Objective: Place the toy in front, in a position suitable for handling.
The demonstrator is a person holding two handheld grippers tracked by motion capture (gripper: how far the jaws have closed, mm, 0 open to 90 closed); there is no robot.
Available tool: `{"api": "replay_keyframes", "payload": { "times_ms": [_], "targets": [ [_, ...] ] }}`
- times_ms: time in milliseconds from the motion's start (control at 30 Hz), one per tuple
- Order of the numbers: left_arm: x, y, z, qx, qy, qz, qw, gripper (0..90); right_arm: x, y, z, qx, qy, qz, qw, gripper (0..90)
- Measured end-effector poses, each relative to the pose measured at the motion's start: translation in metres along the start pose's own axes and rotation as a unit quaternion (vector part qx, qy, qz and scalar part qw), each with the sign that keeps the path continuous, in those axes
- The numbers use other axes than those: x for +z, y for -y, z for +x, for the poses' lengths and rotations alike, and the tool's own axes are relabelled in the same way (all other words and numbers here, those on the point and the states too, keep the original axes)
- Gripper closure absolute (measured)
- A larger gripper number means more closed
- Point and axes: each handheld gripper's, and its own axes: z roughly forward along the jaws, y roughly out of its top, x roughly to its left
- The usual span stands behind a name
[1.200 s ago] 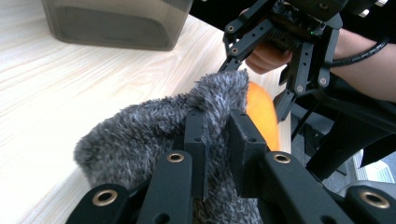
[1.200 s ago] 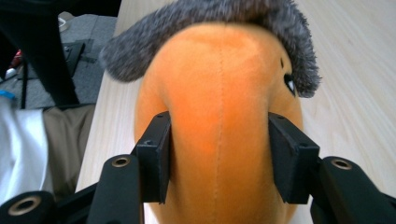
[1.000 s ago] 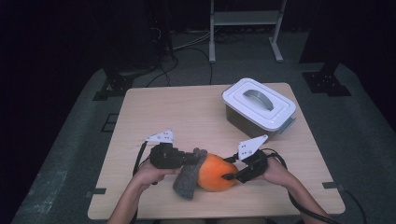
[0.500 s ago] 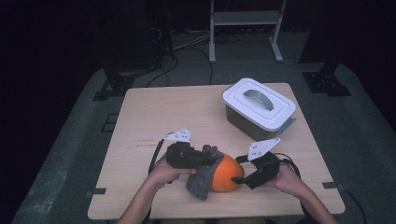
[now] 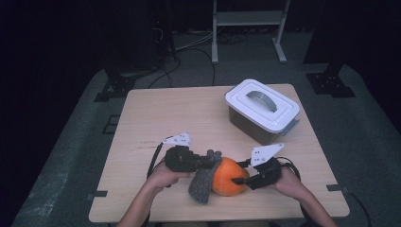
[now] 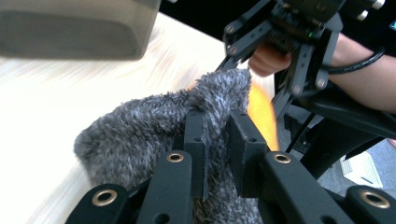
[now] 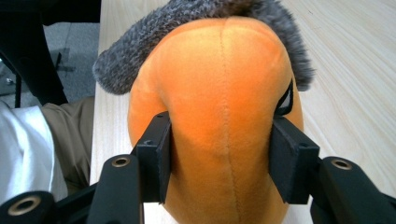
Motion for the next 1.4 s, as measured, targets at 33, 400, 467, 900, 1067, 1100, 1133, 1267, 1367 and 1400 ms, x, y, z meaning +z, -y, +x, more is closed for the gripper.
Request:
{"api": "replay_keyframes", "payload": {
  "times_ms": [33,400,467,900,1067,1100,1133,1267,1367,1400],
  "targets": [
    [0.0,0.0,0.0,0.0,0.0,0.0,1.0,78.4,0.0,0.0,0.0,0.0,0.0,0.0,1.0,45.8],
    [0.014,-0.024,-0.014,0.029,0.034,-0.008,0.999,78.5,0.006,-0.003,0.008,-0.044,-0.023,0.006,0.9987,47.1],
    [0.018,-0.029,-0.017,0.04,0.036,0.001,0.9986,78.4,0.008,-0.006,0.012,-0.059,-0.024,0.011,0.9979,47.2],
    [0.003,0.001,0.005,-0.008,0.016,0.023,0.9996,78.2,0.001,0.005,0.013,-0.077,-0.038,0.005,0.9963,47.6],
    [0.004,0.0,0.001,-0.005,0.039,0.007,0.9992,78.6,0.003,0.002,0.014,-0.085,-0.038,0.011,0.9956,47.4],
    [0.005,-0.002,-0.002,0.002,0.043,0.002,0.9991,78.5,0.003,0.0,0.014,-0.086,-0.038,0.013,0.9955,47.1],
    [0.006,-0.004,-0.004,0.006,0.052,-0.007,0.9986,78.5,0.004,-0.001,0.013,-0.084,-0.037,0.015,0.9957,46.6],
    [0.013,-0.019,-0.021,0.037,0.066,-0.005,0.9972,78.4,0.009,-0.007,0.011,-0.077,-0.037,0.014,0.9963,46.3],
    [0.018,-0.025,-0.026,0.059,0.051,0.018,0.9968,78.5,0.013,-0.012,0.01,-0.078,-0.035,0.017,0.9962,44.6],
    [0.018,-0.025,-0.026,0.062,0.04,0.025,0.997,78.5,0.013,-0.013,0.01,-0.072,-0.034,0.017,0.9967,42.7]
  ]
}}
